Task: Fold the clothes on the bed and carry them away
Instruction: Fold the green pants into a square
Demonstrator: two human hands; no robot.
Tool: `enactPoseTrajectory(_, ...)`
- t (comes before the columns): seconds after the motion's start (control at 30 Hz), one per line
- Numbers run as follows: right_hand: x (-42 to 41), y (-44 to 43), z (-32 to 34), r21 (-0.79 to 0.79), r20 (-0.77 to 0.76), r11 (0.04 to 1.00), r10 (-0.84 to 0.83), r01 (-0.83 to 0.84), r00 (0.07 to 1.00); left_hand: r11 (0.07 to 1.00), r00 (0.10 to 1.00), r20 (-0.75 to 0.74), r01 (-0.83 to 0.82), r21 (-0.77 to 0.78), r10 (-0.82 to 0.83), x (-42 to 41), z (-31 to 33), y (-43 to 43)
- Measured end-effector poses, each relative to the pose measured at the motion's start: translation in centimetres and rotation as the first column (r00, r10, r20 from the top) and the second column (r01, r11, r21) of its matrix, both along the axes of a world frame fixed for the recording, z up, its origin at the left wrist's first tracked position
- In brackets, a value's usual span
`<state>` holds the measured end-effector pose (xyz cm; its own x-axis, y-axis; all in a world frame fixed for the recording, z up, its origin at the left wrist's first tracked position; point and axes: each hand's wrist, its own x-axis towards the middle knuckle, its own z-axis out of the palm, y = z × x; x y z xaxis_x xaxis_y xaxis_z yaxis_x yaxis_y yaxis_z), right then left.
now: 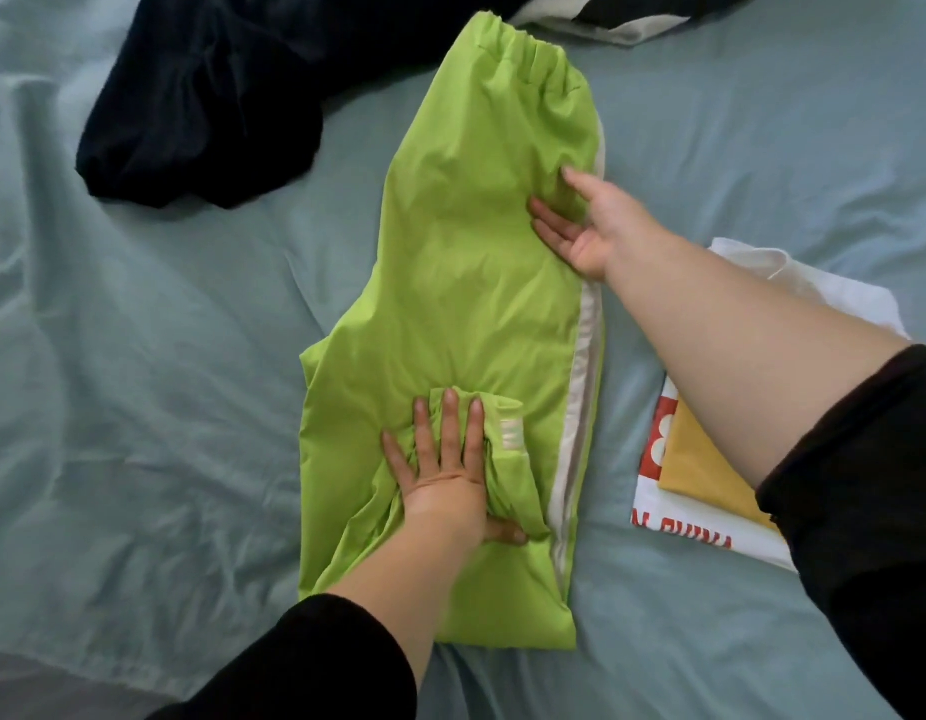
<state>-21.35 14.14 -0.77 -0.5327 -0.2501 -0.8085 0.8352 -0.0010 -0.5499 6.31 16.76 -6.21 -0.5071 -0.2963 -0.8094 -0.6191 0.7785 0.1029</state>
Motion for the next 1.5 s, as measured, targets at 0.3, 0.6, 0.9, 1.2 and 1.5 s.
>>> enactPoseTrajectory(0.3, 1.9, 0.7, 2.4, -0.034, -0.094, 0.996, 0.077, -0.080, 0.993, 0.996, 0.993, -0.107, 0.042, -0.079, -0.050, 0.8, 0.7, 0.3)
enactPoseTrajectory(0.6, 10.3, 6.5, 11.3, -0.194, -0.278, 0.906, 0.317, -0.377, 0.907, 0.993, 0.787, -0.606, 0.073, -0.088, -0.112, 3.6, 7.7, -1.2)
enactPoseTrajectory(0.9, 23.5, 19.2, 5.4, 0.267, -0.065, 0.688, 0.712, -0.675, 0.699, -0.517, -0.218, 0.539, -0.695, 0.499, 0.813, 11.8, 7.8, -1.8)
enactPoseTrajectory(1.2, 30.1, 17.1, 3.5, 0.386, 0.163, 0.867, 0.272, -0.315, 0.948, -0.083, 0.095, 0.289, -0.832, 0.548, 0.953, 12.3, 8.5, -4.1)
enactPoseTrajectory(1.5, 31.8, 18.4, 2.7, 0.526, -0.113, 0.827, 0.297, -0.197, 0.948, 0.362, 0.456, 0.161, -0.839, 0.406, 0.875, 13.1, 8.3, -3.1)
